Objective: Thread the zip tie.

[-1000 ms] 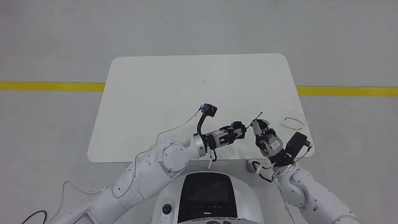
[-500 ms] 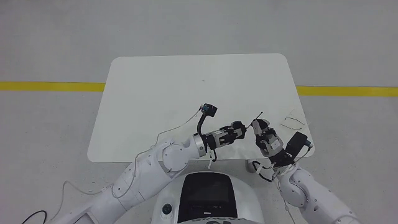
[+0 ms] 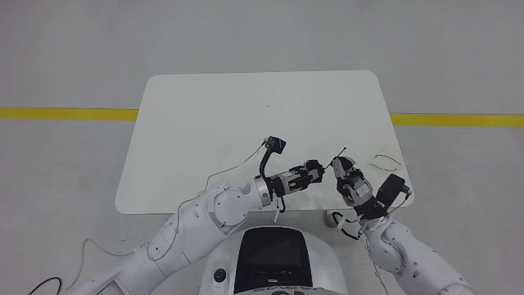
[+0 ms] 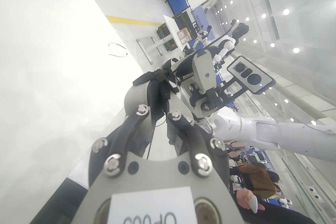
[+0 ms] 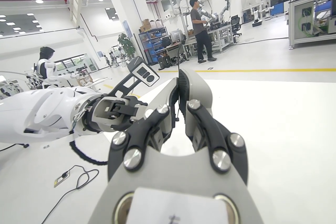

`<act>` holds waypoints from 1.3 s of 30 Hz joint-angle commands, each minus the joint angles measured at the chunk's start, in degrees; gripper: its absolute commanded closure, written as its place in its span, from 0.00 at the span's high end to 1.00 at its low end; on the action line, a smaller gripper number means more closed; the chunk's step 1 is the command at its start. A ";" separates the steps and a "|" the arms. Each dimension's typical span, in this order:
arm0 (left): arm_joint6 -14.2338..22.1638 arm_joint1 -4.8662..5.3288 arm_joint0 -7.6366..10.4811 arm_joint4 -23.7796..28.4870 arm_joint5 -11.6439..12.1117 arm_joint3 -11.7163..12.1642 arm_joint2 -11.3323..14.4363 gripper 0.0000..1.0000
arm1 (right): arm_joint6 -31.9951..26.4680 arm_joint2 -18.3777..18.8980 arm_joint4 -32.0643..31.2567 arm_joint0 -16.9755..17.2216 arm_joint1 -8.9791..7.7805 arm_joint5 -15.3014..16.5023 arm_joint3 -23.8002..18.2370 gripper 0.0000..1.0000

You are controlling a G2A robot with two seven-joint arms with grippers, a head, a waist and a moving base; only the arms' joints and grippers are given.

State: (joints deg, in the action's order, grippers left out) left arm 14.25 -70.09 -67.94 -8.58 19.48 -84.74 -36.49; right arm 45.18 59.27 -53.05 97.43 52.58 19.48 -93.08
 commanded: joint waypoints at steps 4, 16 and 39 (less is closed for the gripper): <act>0.00 0.00 0.00 0.00 0.00 0.00 0.00 0.00 | -0.27 -0.17 0.14 -0.17 -0.02 0.00 0.10 0.00; 0.00 0.00 0.00 0.00 0.00 0.00 0.00 0.00 | -0.21 -0.53 0.33 -0.57 -0.03 0.00 0.37 0.00; 0.00 0.00 0.00 0.00 0.00 0.00 0.00 0.00 | 0.57 -0.88 0.31 -0.70 -0.15 0.00 0.67 0.00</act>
State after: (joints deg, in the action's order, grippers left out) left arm 14.25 -70.09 -67.94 -8.58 19.48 -84.74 -36.49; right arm 45.58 58.34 -52.64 96.65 52.45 19.48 -92.32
